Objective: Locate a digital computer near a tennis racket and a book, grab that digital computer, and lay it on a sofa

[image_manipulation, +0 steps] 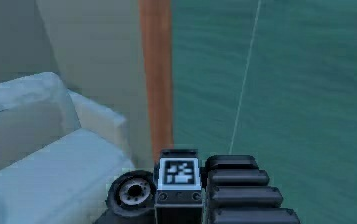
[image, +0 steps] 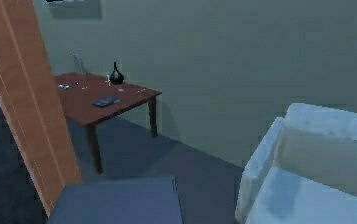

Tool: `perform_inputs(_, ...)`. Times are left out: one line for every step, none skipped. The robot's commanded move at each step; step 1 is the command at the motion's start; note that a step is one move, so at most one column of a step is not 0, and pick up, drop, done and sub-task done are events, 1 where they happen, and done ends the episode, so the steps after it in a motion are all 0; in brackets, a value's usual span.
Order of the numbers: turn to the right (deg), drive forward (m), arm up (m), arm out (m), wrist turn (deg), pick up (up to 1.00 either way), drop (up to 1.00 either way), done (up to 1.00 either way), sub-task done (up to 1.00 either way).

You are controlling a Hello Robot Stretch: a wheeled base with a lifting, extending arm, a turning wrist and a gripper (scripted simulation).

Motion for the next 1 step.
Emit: perform_inputs(-45.0,0.0,0.0,0.0,0.0,0.0,0.0,0.0,0.0)
